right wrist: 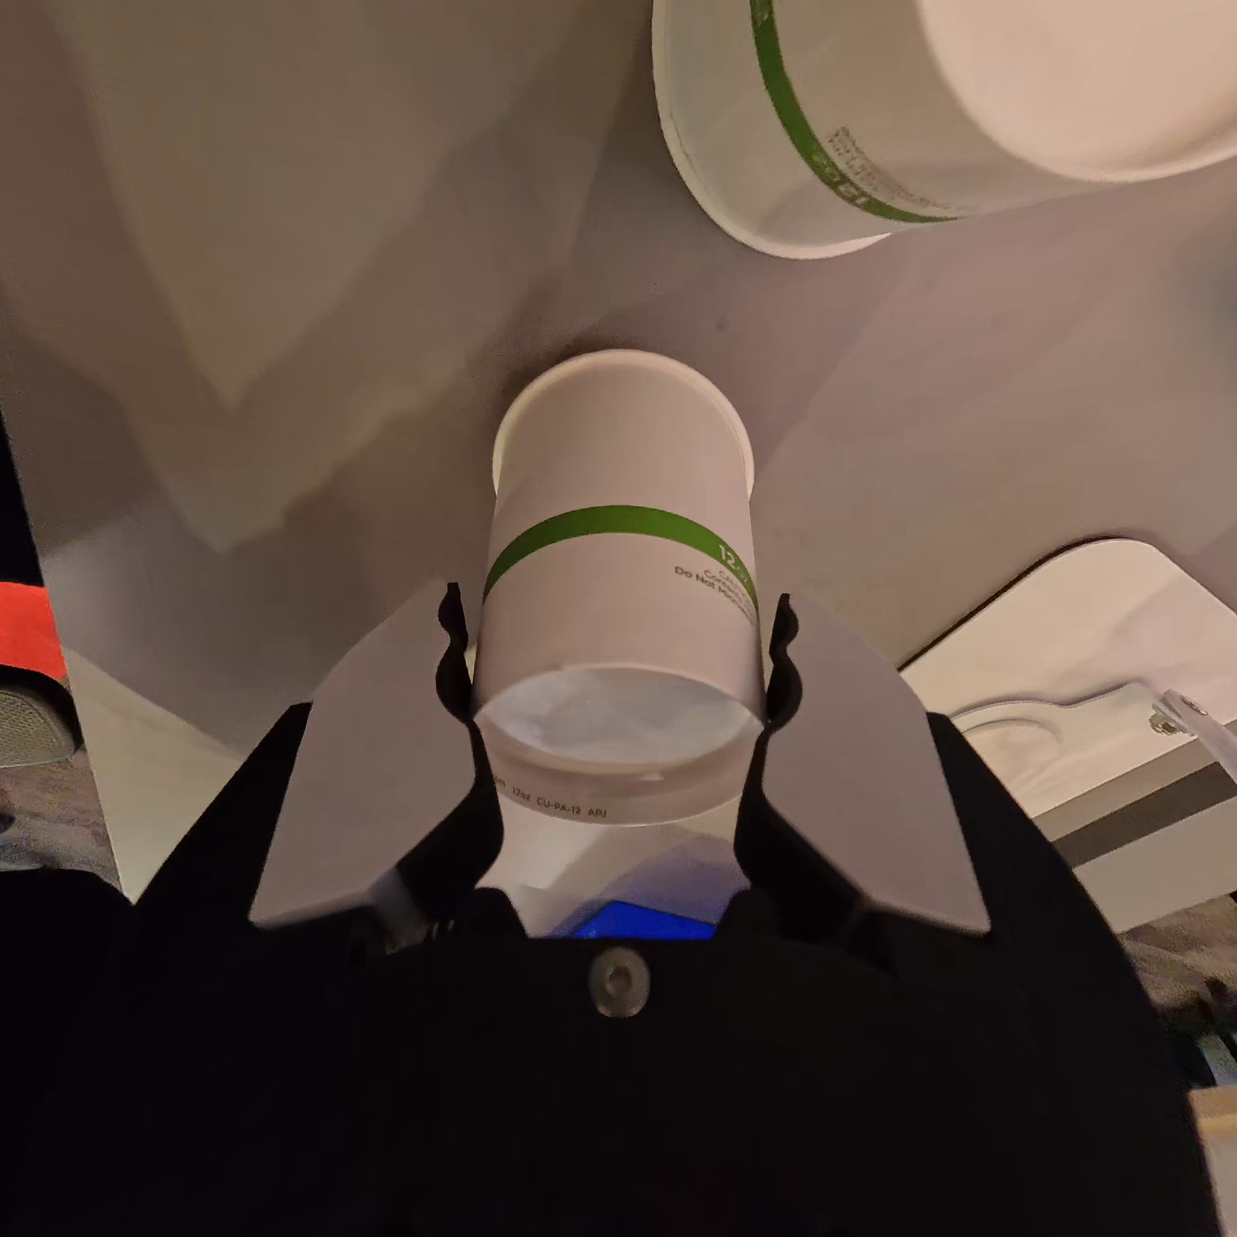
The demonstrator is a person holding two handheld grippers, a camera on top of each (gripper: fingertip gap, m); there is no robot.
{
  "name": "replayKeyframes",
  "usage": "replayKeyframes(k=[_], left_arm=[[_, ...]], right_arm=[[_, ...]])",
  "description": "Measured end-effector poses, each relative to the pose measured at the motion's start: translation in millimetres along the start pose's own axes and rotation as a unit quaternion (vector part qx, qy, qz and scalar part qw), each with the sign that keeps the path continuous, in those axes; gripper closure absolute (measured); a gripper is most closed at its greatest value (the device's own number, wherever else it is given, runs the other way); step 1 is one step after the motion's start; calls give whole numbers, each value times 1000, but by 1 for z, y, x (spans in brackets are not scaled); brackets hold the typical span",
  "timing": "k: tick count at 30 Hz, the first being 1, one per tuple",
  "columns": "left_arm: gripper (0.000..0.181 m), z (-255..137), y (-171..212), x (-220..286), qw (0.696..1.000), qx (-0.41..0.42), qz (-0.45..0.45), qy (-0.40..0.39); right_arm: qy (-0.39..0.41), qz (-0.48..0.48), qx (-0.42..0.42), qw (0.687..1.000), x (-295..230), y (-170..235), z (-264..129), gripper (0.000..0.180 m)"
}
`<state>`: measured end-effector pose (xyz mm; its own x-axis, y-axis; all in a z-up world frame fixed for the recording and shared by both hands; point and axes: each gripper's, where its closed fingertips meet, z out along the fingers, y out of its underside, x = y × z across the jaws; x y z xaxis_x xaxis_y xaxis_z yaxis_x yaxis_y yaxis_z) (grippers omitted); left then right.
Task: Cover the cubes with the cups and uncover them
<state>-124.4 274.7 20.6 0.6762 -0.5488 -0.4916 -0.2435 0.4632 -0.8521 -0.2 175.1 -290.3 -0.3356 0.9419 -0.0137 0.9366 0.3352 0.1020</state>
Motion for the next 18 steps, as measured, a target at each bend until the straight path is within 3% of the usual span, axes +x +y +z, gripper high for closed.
replayKeyframes(k=[18], left_arm=[[181,1,2,-1,1000,-2,1,1]], right_arm=[[-9,-1,-3,1000,3,-18,5,92]])
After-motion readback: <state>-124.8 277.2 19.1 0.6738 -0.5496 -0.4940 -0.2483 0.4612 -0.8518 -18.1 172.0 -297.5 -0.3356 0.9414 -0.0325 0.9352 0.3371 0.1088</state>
